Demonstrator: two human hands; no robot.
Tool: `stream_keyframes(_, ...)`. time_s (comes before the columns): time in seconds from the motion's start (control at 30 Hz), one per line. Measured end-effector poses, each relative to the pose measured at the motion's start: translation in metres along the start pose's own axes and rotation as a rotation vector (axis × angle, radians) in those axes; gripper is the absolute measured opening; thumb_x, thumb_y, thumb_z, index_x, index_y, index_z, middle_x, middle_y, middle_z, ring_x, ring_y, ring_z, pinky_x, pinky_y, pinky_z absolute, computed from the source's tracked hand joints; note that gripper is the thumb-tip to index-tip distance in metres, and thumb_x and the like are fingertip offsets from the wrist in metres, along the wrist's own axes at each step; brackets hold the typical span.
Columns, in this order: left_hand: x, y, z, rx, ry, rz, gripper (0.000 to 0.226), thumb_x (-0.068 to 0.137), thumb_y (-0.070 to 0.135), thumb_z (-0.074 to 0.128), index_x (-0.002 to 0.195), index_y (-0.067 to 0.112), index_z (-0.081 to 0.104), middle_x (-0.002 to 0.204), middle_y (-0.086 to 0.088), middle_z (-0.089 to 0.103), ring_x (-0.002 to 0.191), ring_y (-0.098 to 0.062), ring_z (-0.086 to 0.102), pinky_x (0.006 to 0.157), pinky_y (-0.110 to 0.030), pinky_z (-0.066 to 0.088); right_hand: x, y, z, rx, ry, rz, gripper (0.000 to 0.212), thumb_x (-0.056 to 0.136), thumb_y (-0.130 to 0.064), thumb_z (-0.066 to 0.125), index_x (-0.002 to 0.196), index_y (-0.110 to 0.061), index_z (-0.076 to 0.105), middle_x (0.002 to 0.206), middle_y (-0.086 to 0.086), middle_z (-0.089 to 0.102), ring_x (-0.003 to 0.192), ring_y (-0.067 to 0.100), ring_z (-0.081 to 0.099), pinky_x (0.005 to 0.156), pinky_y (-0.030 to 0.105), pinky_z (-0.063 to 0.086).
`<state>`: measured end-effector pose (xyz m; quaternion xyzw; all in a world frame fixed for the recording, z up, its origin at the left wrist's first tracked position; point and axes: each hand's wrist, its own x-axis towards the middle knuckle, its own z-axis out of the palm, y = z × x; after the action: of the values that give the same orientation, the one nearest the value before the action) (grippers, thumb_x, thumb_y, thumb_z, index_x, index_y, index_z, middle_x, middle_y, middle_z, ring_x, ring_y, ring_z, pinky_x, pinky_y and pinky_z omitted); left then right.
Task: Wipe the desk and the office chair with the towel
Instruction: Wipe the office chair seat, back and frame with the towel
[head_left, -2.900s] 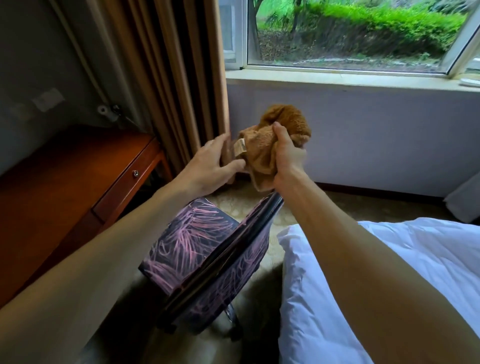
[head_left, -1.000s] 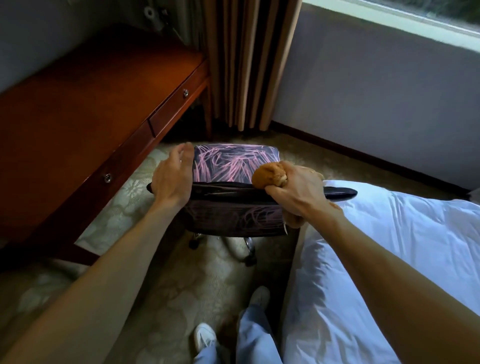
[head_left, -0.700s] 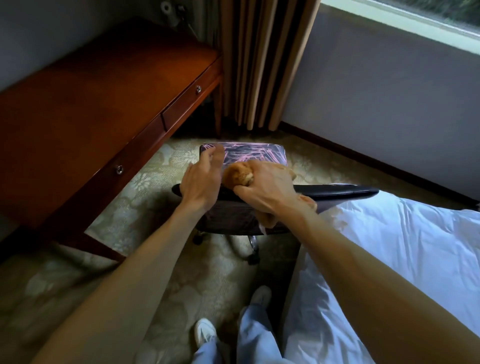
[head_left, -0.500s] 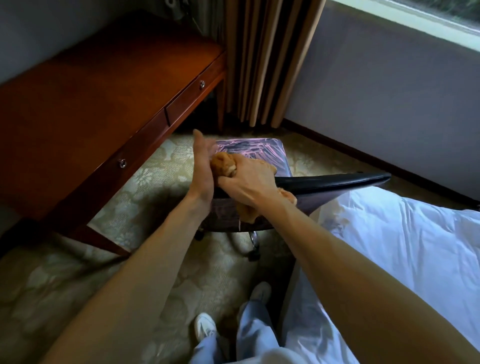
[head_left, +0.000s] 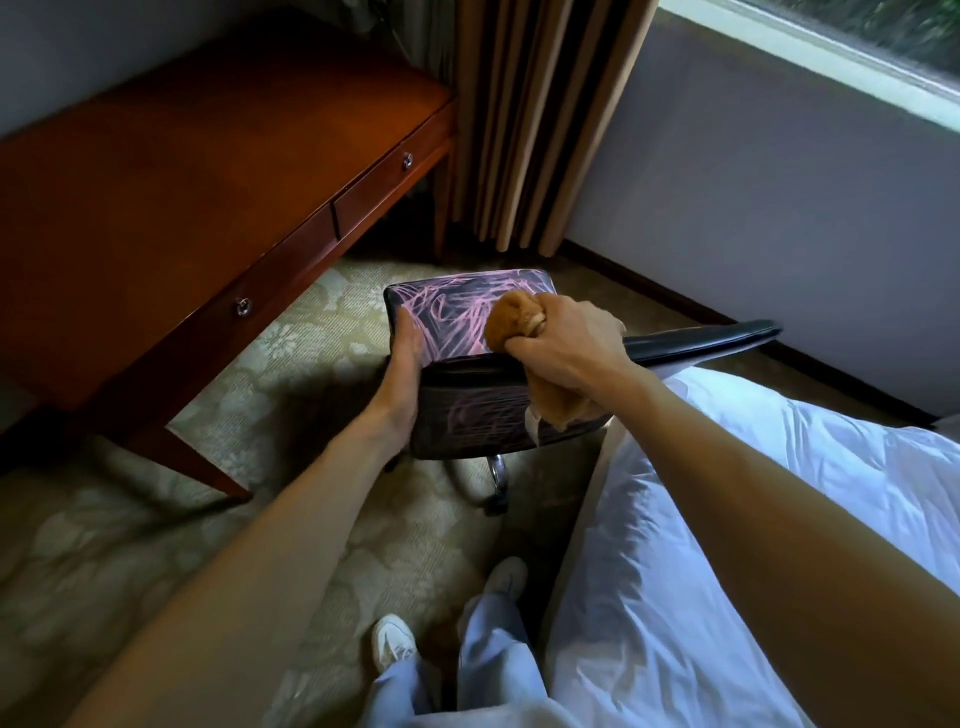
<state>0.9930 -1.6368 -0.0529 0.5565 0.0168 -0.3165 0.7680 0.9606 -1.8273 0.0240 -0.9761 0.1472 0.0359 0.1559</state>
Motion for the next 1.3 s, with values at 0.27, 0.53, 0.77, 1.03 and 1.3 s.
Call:
stream_keyframes(0.27,-0.004,-0.029,0.017,-0.471,0.077,-0.069,0.087,0.088,0.087,0.026,0.143,0.023,0.048,0.086,0.001,0.069,0.091,-0.019,0.068,0.101,-0.039,0.046,-0.016,-0.037,0.024,0.210,-0.027,0.048,0.042,0.068,-0.060,0.059,0.095,-0.028,0.066,0.085,-0.002,0.070,0.083,0.026,0.064,0.090,0.045,0.052)
stream_keyframes(0.53,-0.003,-0.021,0.001,-0.316,0.120,-0.112,0.083,0.097,0.079,0.020,0.140,0.015,0.050,0.148,-0.012,0.052,0.108,-0.025,0.051,0.107,-0.042,0.039,-0.010,-0.045,0.019,0.584,-0.123,0.029,0.023,0.075,-0.046,0.070,0.086,-0.026,0.070,0.078,-0.011,0.071,0.080,0.014,0.067,0.074,0.032,0.053)
stream_keyframes(0.77,-0.004,-0.027,0.023,0.225,0.027,-0.120,0.089,0.096,0.080,0.019,0.153,0.017,0.044,0.135,-0.002,0.068,0.120,-0.004,0.066,0.085,-0.017,0.048,-0.008,0.015,-0.016,-0.074,0.294,-0.224,0.047,0.073,-0.060,0.063,0.104,-0.026,0.061,0.095,-0.002,0.068,0.089,0.024,0.063,0.090,0.042,0.046)
stream_keyframes(1.03,-0.022,-0.059,0.070,-0.029,-0.066,-0.197,0.073,0.100,0.074,0.018,0.127,0.028,0.067,0.117,0.010,0.076,0.106,-0.001,0.071,0.084,-0.018,0.054,-0.027,0.050,0.007,-0.072,0.197,0.043,0.034,0.080,-0.052,0.066,0.097,-0.024,0.060,0.091,0.006,0.066,0.082,0.031,0.061,0.075,0.035,0.035)
stream_keyframes(1.3,-0.011,-0.076,0.108,-0.323,-0.183,-0.279,0.078,0.102,0.069,0.015,0.156,0.020,0.043,0.153,-0.012,0.053,0.144,-0.030,0.047,0.124,-0.051,0.029,-0.042,0.050,0.017,0.037,0.109,0.127,0.045,0.065,-0.060,0.054,0.095,-0.030,0.066,0.096,0.005,0.073,0.089,0.033,0.067,0.072,0.034,0.039)
